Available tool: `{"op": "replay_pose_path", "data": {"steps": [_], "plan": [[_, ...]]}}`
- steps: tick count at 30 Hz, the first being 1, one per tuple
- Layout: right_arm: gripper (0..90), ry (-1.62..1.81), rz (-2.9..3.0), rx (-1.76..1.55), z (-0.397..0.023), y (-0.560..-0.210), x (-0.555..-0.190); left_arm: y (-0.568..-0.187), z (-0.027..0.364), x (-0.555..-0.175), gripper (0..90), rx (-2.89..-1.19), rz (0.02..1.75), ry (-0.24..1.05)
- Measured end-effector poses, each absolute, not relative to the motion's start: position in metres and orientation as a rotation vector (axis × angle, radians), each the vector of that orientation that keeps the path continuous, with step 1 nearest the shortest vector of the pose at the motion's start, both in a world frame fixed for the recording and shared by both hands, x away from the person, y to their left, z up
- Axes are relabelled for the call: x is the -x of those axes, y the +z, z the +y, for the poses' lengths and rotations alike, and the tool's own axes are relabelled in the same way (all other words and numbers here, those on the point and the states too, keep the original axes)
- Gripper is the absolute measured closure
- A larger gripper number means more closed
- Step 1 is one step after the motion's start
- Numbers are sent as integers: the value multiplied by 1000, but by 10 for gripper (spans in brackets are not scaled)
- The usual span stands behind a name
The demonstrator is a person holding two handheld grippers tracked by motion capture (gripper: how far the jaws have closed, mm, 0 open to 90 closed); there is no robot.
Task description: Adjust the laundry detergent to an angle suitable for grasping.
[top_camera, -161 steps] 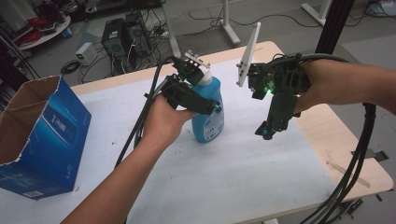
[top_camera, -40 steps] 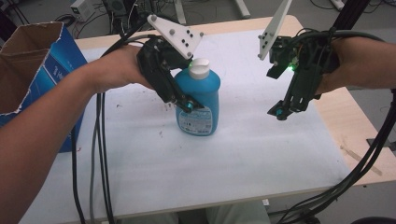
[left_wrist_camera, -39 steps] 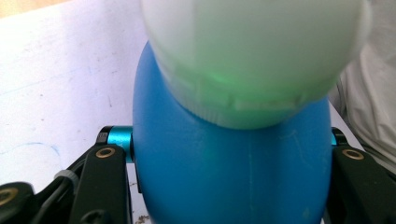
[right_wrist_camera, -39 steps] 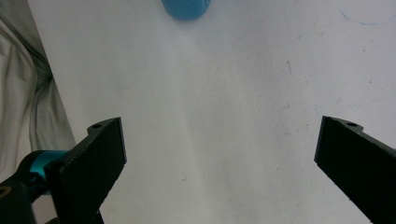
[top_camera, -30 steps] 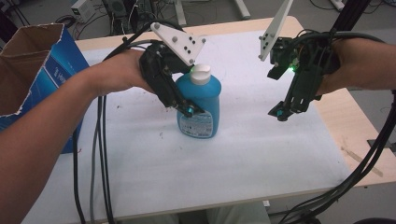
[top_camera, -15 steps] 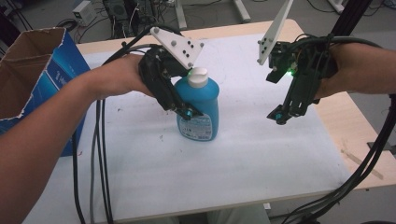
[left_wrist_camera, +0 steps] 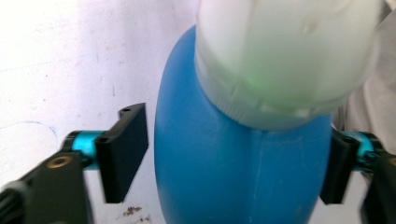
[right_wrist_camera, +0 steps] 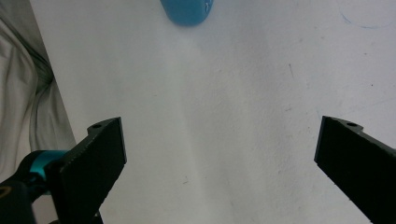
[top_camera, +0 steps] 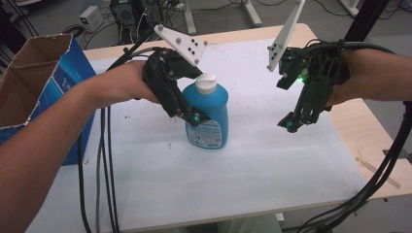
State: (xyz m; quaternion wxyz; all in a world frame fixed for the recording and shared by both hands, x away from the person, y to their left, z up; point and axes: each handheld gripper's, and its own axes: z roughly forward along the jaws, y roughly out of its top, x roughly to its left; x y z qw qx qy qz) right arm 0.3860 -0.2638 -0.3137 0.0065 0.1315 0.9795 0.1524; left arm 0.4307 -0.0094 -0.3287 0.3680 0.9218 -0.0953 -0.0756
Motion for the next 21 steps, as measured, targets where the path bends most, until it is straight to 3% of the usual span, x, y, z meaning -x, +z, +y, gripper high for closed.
{"op": "replay_pose_path", "data": {"steps": [21], "plan": [[14, 496, 3054, -401, -265, -312, -384, -285, 20, -429, 200, -2238, -149, -130]]}}
